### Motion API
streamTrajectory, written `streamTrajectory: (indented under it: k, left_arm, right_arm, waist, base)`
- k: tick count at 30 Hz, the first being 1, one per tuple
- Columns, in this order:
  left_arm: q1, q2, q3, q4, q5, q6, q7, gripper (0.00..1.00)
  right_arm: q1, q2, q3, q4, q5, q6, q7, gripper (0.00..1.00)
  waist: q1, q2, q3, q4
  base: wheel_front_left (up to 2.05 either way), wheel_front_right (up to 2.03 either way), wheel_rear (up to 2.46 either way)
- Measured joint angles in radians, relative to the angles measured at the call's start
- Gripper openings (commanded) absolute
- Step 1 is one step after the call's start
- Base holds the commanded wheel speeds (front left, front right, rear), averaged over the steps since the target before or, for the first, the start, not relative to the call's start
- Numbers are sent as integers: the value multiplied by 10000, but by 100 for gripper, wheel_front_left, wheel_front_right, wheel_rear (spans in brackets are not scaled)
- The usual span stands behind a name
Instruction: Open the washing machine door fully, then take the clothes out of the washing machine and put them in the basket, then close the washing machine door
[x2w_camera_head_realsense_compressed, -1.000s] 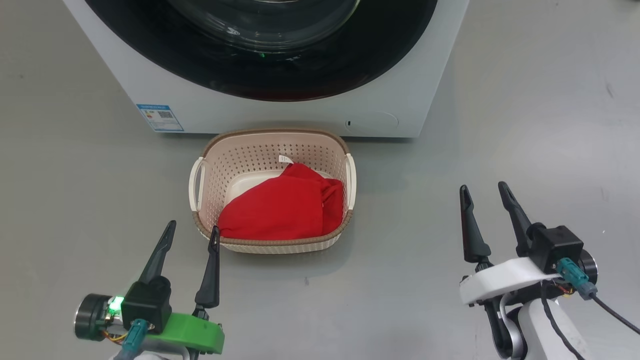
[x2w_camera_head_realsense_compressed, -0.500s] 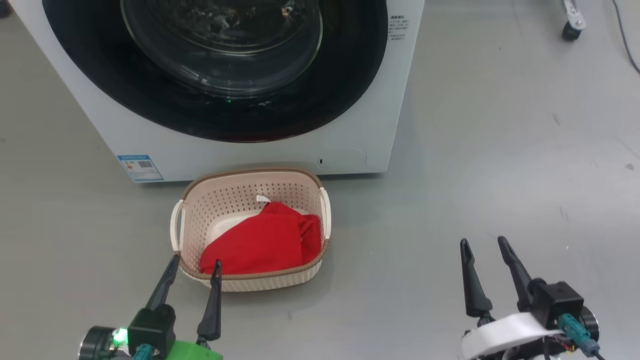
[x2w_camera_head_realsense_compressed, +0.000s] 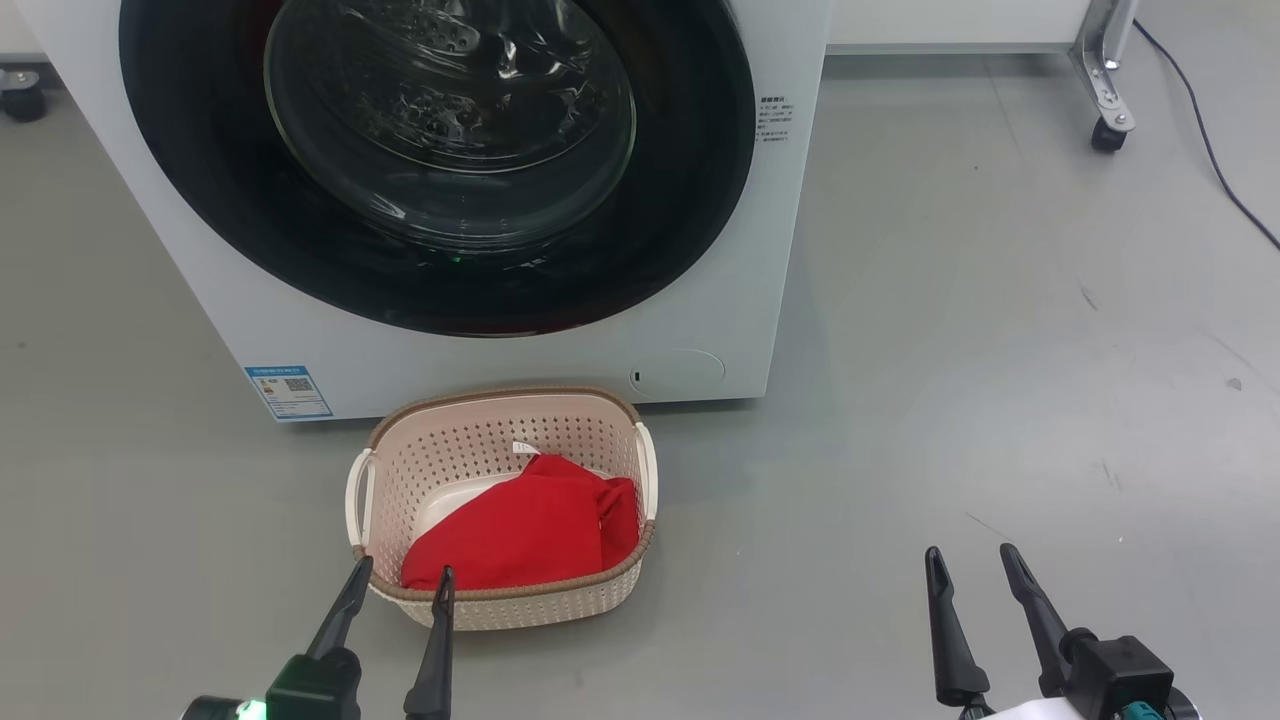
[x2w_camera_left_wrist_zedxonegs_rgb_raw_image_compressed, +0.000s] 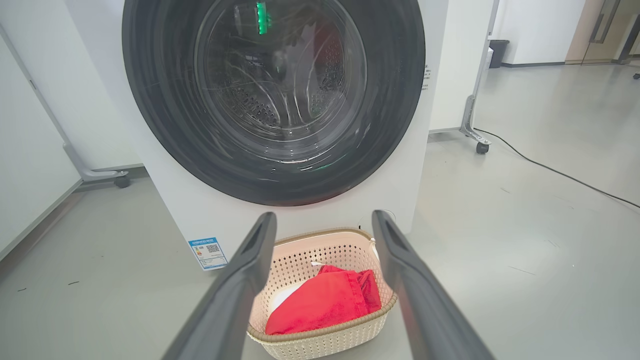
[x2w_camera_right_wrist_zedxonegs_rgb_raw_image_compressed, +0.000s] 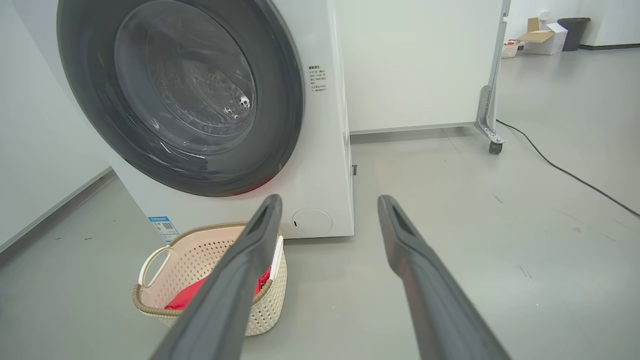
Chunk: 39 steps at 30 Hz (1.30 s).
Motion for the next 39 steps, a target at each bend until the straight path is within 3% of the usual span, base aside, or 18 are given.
streamTrajectory:
  k: [37, 38, 39]
  left_arm:
    - [394, 67, -29, -788, 2, 86, 407, 100]
    - [394, 67, -25, -813, 2, 86, 407, 0]
    - [396, 52, -44, -706, 0, 86, 407, 0]
  right_arm:
    - [762, 35, 73, -823, -2, -276, 0, 100]
    - [766, 35, 73, -832, -2, -280, 0, 0]
    - [764, 44, 75, -729, -2, -268, 2, 0]
  waist:
    - [0, 0, -338, 262]
    - [0, 0, -337, 271]
    - [0, 0, -337, 272]
  base:
    - [0, 0, 0]
    - [0, 0, 0]
    - [0, 0, 0]
